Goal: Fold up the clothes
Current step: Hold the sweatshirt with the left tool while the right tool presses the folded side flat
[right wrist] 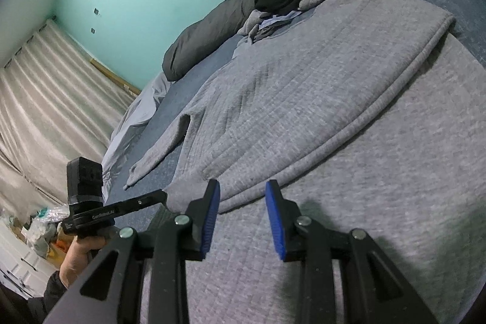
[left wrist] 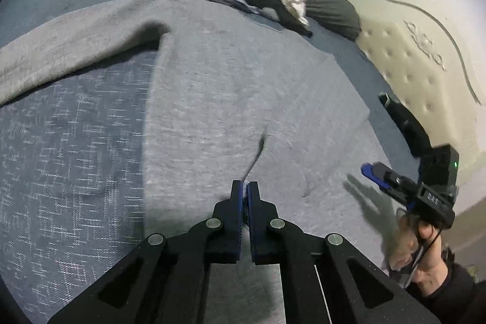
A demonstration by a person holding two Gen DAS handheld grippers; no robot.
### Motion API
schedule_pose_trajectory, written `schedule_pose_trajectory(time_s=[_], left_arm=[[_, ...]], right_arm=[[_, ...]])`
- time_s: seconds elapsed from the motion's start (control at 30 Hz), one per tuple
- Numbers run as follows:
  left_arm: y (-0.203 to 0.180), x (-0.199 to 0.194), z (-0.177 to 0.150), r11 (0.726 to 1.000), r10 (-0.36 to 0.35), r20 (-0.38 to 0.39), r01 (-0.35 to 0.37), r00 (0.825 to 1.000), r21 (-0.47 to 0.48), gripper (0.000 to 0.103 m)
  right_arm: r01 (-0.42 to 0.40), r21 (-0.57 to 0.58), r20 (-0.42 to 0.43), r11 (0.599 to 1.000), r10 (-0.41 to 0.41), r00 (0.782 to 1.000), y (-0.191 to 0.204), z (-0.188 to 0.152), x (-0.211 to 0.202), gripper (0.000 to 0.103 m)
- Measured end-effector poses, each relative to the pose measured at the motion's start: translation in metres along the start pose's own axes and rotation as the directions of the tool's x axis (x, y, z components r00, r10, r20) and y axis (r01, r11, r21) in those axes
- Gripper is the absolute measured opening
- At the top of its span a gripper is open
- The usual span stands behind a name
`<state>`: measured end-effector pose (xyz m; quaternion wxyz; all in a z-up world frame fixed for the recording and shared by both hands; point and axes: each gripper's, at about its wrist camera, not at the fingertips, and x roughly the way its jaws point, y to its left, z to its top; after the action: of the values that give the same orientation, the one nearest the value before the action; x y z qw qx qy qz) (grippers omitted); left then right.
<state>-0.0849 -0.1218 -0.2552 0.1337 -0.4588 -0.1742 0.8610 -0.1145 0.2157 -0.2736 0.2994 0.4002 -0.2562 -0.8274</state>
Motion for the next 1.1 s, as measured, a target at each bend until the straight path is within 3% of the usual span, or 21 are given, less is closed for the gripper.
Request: schedule_pose_trajectory(time_s=[0.13, 0.3, 0.57, 0.63, 0.7, 0.8, 0.87, 1.1], left_arm=[[0.016, -0.004, 0.003, 0.999, 0.013, 0.011, -0.012, 1.000, -0.030, 0.003], [0.028, -0.001, 0.003, 0.998, 0.010, 0.007, -0.010, 1.000, -0.061, 0.003], [0.036, 0.007, 0.002, 0.996, 0.003, -0.018, -0.005, 1.000, -0.084, 0.003], [0.038, 0.010, 0.002, 0.996, 0.000, -0.024, -0.002, 1.000, -0.094, 0.003], [0.039, 0.011, 0.002, 0.995, -0.001, -0.026, -0.001, 1.000, -0.099, 0.003], [0.037, 0.014, 0.002, 0.996, 0.008, -0.036, -0.012, 0.999, -0.091, 0.003], [0.037, 0.017, 0.001, 0.996, 0.013, -0.045, -0.017, 0.999, -0.088, 0.003], [0.037, 0.022, 0.000, 0.997, 0.026, -0.062, -0.030, 0.998, -0.072, 0.003]], right_arm=[[0.007, 0.004, 0.002, 1.000, -0.007, 1.000, -0.002, 0.006, -0.005, 0.032], [0.122, -0.003, 0.002, 0.992, -0.122, 0.992, -0.021, 0.042, -0.030, 0.036], [0.304, -0.013, 0.004, 0.953, -0.304, 0.953, -0.050, 0.099, -0.072, 0.052], [0.396, -0.023, -0.002, 0.918, -0.396, 0.918, -0.067, 0.113, -0.080, 0.053], [0.511, -0.068, -0.035, 0.857, -0.514, 0.857, -0.090, 0.125, -0.082, 0.054], [0.606, -0.143, -0.098, 0.783, -0.620, 0.778, -0.116, 0.132, -0.071, 0.054], [0.633, -0.173, -0.096, 0.755, -0.652, 0.752, -0.124, 0.136, -0.064, 0.054], [0.659, -0.202, -0.060, 0.725, -0.681, 0.730, -0.129, 0.152, -0.039, 0.054]])
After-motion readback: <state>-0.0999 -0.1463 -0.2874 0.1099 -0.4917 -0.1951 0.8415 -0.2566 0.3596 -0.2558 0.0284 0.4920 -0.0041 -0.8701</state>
